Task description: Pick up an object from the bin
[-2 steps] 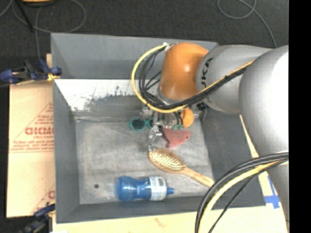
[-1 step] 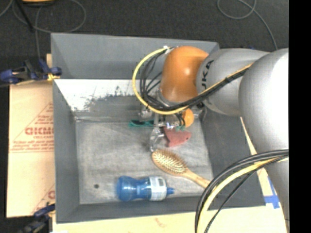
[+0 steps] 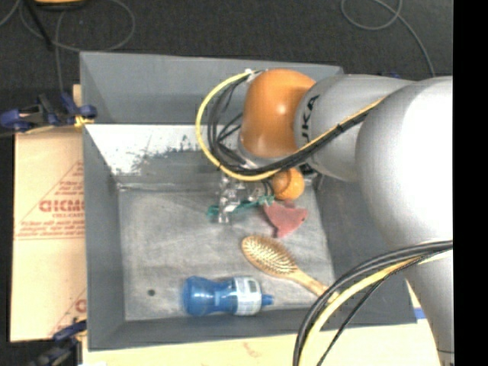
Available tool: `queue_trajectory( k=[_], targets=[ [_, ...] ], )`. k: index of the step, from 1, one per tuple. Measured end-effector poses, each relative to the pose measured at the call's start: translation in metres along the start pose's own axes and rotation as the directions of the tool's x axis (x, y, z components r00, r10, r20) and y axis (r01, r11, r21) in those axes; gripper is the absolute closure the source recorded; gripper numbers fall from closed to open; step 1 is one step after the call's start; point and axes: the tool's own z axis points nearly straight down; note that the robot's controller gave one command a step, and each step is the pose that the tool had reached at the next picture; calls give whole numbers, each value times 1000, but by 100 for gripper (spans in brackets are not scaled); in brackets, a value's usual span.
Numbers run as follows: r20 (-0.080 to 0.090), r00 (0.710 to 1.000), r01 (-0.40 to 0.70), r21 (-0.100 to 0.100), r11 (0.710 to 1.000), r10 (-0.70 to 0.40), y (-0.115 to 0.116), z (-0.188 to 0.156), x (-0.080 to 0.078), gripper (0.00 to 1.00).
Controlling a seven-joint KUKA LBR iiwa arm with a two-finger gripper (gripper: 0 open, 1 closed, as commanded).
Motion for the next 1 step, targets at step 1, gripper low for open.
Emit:
queue_trajectory(
  k=[1],
  targets=[
    [0, 1000, 0, 0, 1000, 0, 0, 0, 0, 100]
  ],
)
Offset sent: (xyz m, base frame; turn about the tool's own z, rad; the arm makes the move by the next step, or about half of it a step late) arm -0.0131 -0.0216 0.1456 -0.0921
